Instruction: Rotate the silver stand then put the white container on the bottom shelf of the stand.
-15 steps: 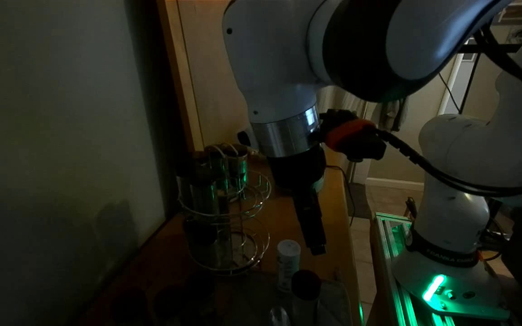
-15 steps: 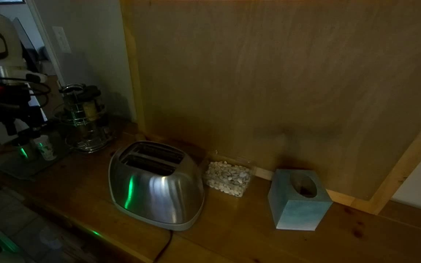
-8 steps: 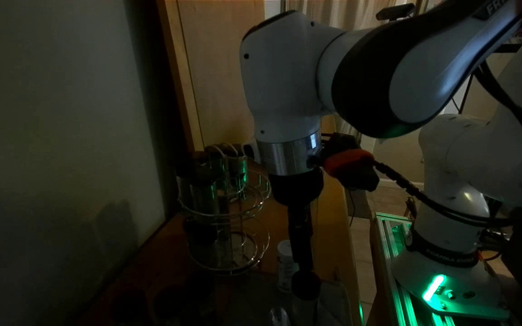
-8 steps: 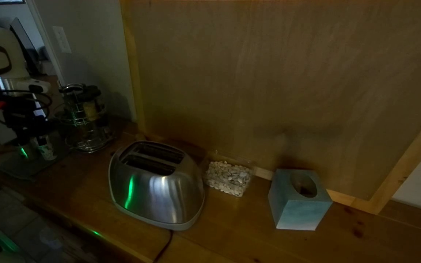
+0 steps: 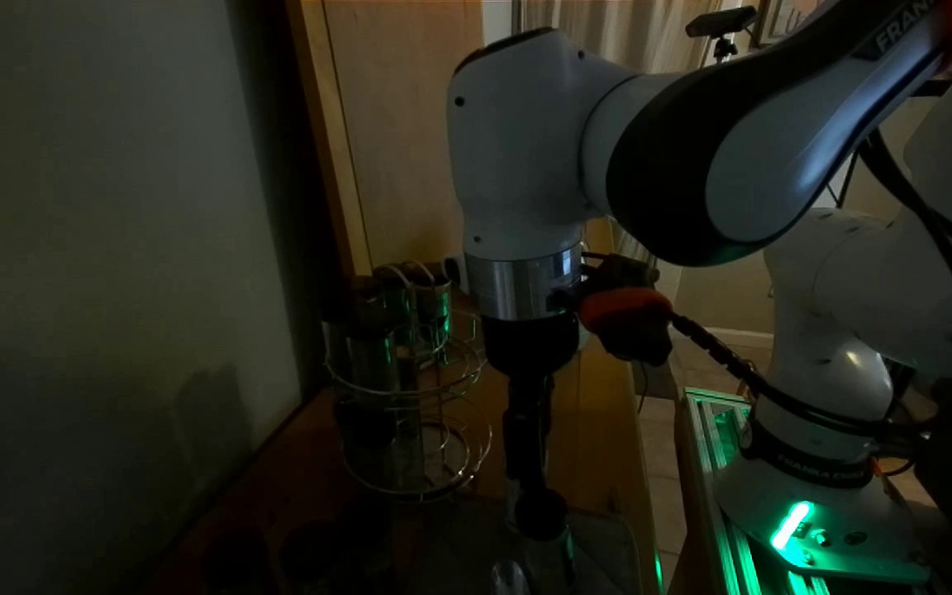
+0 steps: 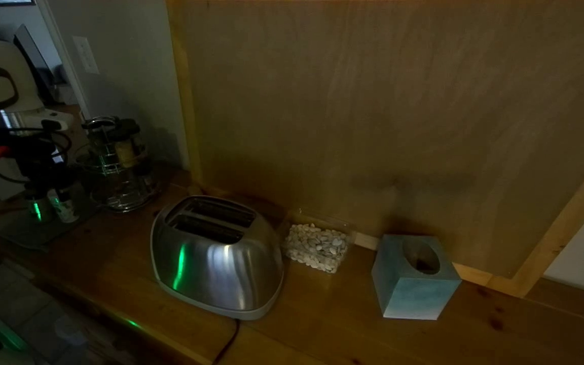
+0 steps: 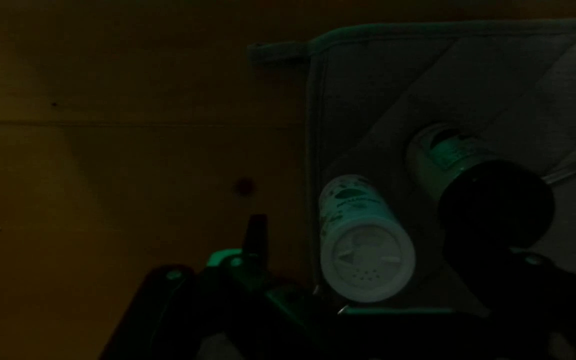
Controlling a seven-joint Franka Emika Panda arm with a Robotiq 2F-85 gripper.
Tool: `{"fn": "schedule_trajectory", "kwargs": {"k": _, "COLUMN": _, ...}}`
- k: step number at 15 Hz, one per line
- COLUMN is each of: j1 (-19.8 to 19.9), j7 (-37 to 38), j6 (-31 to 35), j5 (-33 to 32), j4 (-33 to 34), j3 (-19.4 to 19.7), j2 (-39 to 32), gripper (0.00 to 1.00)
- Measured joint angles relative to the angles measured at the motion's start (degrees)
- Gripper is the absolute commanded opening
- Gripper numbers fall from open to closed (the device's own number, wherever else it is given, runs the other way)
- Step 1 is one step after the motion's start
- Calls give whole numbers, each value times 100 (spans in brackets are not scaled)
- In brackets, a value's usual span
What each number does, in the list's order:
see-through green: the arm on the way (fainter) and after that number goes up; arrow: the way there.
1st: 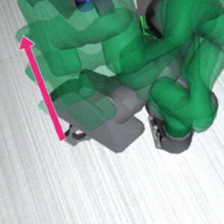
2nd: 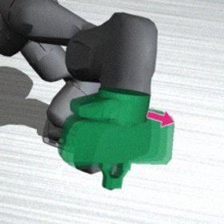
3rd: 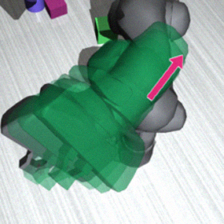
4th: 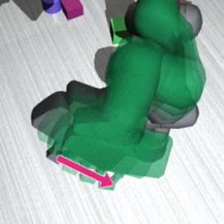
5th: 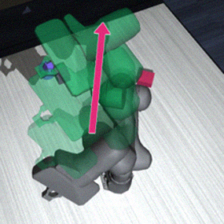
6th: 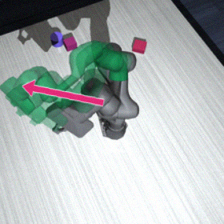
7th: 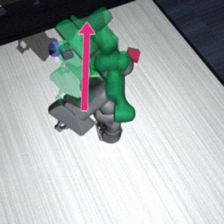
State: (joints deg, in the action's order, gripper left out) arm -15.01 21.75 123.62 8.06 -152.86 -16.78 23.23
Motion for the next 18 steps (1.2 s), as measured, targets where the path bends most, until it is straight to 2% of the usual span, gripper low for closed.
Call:
{"fn": "schedule_trajectory", "kwargs": {"k": 1, "j1": 5, "j7": 44, "j6": 1, "j5": 0, "j4": 0, "j3": 0, "j2": 0, "gripper": 52}}
{"fn": "schedule_trajectory", "kwargs": {"k": 2, "j1": 10, "j7": 77, "j6": 1, "j5": -3, "j4": 0, "j3": 0, "j2": 0, "gripper": 77}}
{"fn": "schedule_trajectory", "kwargs": {"k": 3, "j1": 17, "j7": 100, "j6": 1, "j5": -12, "j4": 0, "j3": 0, "j2": 0, "gripper": 89}}
{"fn": "schedule_trajectory", "kwargs": {"k": 6, "j1": 46, "j7": 123, "j6": 0, "j5": -24, "j4": 0, "j3": -1, "j2": -3, "gripper": 99}}
{"fn": "schedule_trajectory", "kwargs": {"k": 12, "j1": 56, "j7": 123, "j6": 0, "j5": -24, "j4": 0, "j3": -2, "j2": -26, "gripper": 100}}
{"fn": "schedule_trajectory", "kwargs": {"k": 13, "j1": 61, "j7": 123, "j6": 0, "j5": -24, "j4": 0, "j3": -2, "j2": -26, "gripper": 96}}
{"fn": "schedule_trajectory", "kwargs": {"k": 14, "j1": 68, "j7": 123, "j6": 0, "j5": -24, "j4": 0, "j3": -2, "j2": -26, "gripper": 99}}
{"fn": "schedule_trajectory", "kwargs": {"k": 18, "j1": 125, "j7": 123, "j6": 0, "j5": -24, "j4": 0, "j3": -1, "j2": -27, "gripper": 100}}
